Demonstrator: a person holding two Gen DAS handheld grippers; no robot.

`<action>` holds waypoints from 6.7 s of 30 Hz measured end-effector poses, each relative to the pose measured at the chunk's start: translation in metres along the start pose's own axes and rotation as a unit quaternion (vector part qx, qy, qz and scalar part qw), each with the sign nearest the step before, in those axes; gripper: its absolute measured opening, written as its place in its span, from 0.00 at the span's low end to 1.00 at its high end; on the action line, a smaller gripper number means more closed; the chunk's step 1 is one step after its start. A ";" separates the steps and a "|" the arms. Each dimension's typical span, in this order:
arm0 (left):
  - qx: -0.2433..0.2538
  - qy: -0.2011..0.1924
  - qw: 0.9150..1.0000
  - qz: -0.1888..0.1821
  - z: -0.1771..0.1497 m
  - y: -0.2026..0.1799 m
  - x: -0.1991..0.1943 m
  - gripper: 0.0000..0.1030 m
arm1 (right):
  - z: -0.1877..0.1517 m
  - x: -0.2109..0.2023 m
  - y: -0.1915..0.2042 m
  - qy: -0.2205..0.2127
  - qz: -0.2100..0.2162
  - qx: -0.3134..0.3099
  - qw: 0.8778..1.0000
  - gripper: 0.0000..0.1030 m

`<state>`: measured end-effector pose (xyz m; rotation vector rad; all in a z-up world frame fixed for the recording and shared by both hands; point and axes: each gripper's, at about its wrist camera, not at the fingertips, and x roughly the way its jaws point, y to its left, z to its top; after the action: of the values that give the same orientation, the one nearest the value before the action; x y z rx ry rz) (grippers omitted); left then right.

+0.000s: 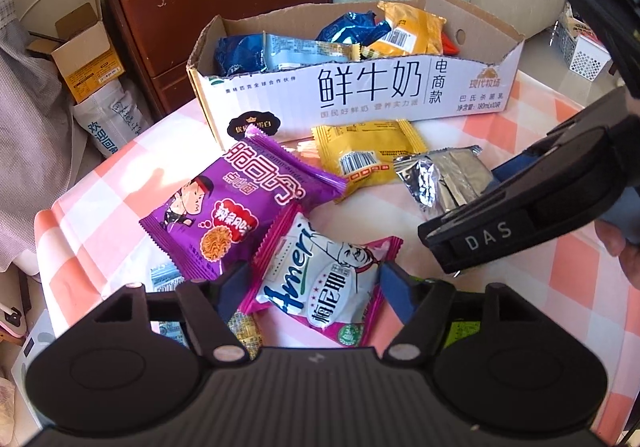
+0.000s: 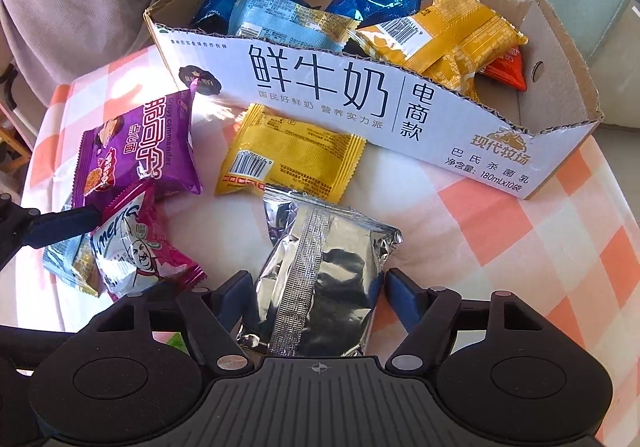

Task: Organize snacks
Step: 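Grasp the white-pink Ameri packet with the left tool while the right tool grasps the silver foil packet, then lift both held packets and carry them over the cardboard box, then lower both packets into the box and open both tools, then move both tools back over the remaining snacks on the table, then grasp the green packet with the right tool while the left tool closes on another light blue packet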

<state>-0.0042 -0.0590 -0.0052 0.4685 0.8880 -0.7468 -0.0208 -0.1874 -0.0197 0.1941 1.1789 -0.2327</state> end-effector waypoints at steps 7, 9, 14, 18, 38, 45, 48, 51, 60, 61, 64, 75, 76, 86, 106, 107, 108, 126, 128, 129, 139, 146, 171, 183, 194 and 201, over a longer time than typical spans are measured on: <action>-0.009 0.016 1.000 0.012 -0.002 -0.002 0.018 0.82 | -0.002 0.001 -0.016 -0.004 -0.018 0.006 1.000 0.64; -0.019 0.016 1.000 0.012 -0.001 0.001 0.020 0.84 | -0.002 0.002 -0.017 -0.007 -0.018 0.008 1.000 0.68; -0.049 0.022 0.998 0.017 -0.003 0.007 0.026 0.97 | -0.004 0.003 -0.022 -0.010 -0.021 0.021 0.999 0.78; -0.067 0.031 0.997 0.007 -0.003 0.015 0.029 1.00 | -0.004 0.006 -0.029 -0.009 -0.023 0.036 0.999 0.87; -0.077 0.042 0.996 0.006 -0.002 0.010 0.022 0.82 | -0.006 0.004 -0.030 -0.014 -0.015 0.018 1.000 0.83; -0.081 0.043 0.996 0.006 0.003 0.005 0.016 0.56 | -0.010 -0.005 -0.022 -0.030 0.003 -0.004 1.000 0.56; -0.091 0.045 0.995 0.000 0.004 0.007 0.013 0.54 | -0.008 -0.011 -0.024 -0.033 0.015 0.002 0.999 0.56; -0.093 0.036 0.995 0.004 0.005 0.008 0.007 0.54 | -0.005 -0.021 -0.025 -0.044 0.031 0.005 0.999 0.56; -0.106 -0.020 0.994 0.019 0.023 0.013 -0.025 0.54 | 0.006 -0.052 -0.033 -0.099 0.041 0.014 0.994 0.56; -0.107 -0.027 0.994 0.022 0.025 0.014 -0.028 0.54 | 0.007 -0.056 -0.036 -0.105 0.041 0.018 0.993 0.56; -0.116 -0.043 0.992 0.025 0.033 0.018 -0.035 0.54 | 0.014 -0.062 -0.044 -0.118 0.042 0.034 0.992 0.56; -0.149 -0.093 0.984 0.030 0.069 0.026 -0.049 0.54 | 0.037 -0.085 -0.060 -0.170 0.052 0.079 0.981 0.56; -0.151 -0.098 0.983 0.031 0.072 0.026 -0.049 0.54 | 0.039 -0.087 -0.059 -0.176 0.048 0.078 0.980 0.56; -0.171 -0.130 0.976 0.044 0.103 0.028 -0.041 0.54 | 0.055 -0.094 -0.069 -0.208 0.047 0.112 0.970 0.56; -0.206 -0.115 0.971 0.047 0.143 0.039 0.010 0.54 | 0.082 -0.065 -0.091 -0.211 0.046 0.189 0.958 0.56; -0.207 -0.114 0.971 0.047 0.144 0.038 0.012 0.54 | 0.083 -0.063 -0.091 -0.210 0.044 0.192 0.958 0.56; -0.208 -0.113 0.970 0.046 0.145 0.039 0.014 0.54 | 0.083 -0.061 -0.092 -0.210 0.041 0.195 0.957 0.56; -0.187 -0.107 0.973 0.084 0.147 0.028 0.019 0.94 | 0.085 -0.056 -0.101 -0.220 -0.014 0.209 0.953 0.84; -0.183 -0.106 0.973 0.093 0.144 0.028 0.015 0.95 | 0.083 -0.058 -0.099 -0.214 -0.021 0.205 0.955 0.85; -0.182 -0.104 0.973 0.097 0.142 0.028 0.013 0.96 | 0.082 -0.059 -0.097 -0.214 -0.025 0.202 0.955 0.86; -0.189 -0.070 0.973 0.116 0.111 0.030 -0.006 0.98 | 0.067 -0.064 -0.078 -0.197 -0.040 0.159 0.967 0.87; -0.180 -0.048 0.978 0.098 0.086 0.031 -0.020 0.98 | 0.053 -0.064 -0.062 -0.169 -0.033 0.120 0.978 0.87; -0.208 0.004 0.974 0.085 -0.009 0.078 -0.050 0.99 | -0.026 -0.072 0.003 -0.098 0.040 -0.033 0.994 0.90; -0.210 0.034 0.974 0.079 -0.033 0.085 -0.031 0.99 | -0.060 -0.047 0.031 -0.034 0.080 -0.104 0.991 0.90; -0.201 0.056 0.975 0.075 -0.042 0.084 -0.009 0.99 | -0.070 -0.031 0.039 -0.015 0.078 -0.137 0.987 0.92; -0.183 0.064 0.978 0.075 -0.042 0.075 0.003 0.99 | -0.071 -0.026 0.051 -0.020 0.066 -0.164 0.984 0.94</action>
<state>0.0311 0.0164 -0.0260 0.2541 1.0722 -0.4061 -0.0792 -0.1175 -0.0208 -0.0225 1.1421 0.0755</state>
